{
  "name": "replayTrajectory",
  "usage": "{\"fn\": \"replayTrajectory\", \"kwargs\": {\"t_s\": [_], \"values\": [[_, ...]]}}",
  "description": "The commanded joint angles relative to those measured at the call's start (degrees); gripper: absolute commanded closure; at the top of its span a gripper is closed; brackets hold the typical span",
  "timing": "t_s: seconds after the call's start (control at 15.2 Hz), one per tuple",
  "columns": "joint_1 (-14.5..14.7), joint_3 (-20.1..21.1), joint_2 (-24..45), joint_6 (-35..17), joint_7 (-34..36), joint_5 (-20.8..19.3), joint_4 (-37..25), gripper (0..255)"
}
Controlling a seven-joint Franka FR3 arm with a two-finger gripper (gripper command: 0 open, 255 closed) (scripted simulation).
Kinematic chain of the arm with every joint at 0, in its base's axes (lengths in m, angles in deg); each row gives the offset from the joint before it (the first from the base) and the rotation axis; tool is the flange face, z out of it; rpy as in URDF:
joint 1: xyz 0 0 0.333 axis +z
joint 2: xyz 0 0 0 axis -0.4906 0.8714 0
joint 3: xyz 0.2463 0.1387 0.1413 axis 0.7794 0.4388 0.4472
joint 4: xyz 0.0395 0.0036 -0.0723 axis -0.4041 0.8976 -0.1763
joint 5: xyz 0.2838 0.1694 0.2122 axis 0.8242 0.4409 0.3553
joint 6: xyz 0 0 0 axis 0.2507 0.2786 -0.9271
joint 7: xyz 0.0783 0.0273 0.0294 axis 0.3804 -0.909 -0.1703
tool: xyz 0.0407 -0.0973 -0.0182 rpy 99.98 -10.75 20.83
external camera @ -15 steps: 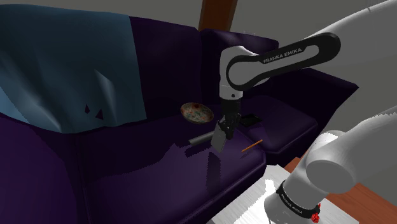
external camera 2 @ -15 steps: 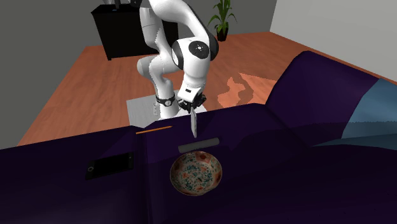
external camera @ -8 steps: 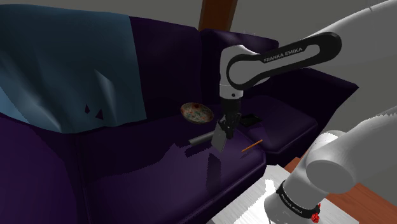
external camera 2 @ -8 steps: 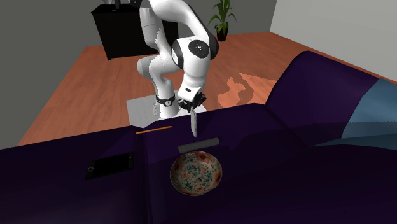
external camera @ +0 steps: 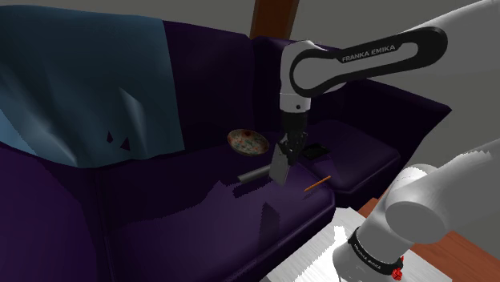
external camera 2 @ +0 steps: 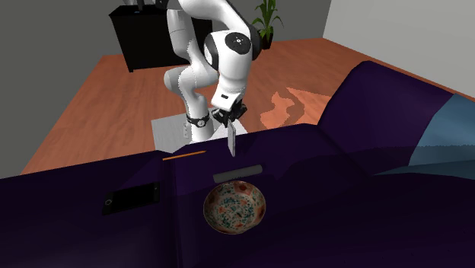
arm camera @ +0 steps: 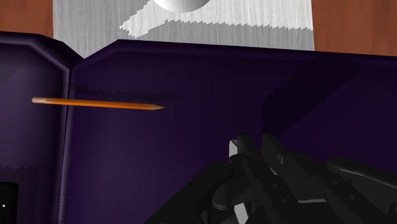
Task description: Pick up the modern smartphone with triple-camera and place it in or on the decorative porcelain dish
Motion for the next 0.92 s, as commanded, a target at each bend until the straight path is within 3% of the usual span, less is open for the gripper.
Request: {"fn": "replayTrajectory", "kwargs": {"t_s": [0.0,0.86], "values": [[0.03,-0.04,-0.70,1.85,0.12,0.00,-1.13,255],[-0.06,-0.56,-3.00,12.47,0.45,-0.31,-9.45,255]]}}
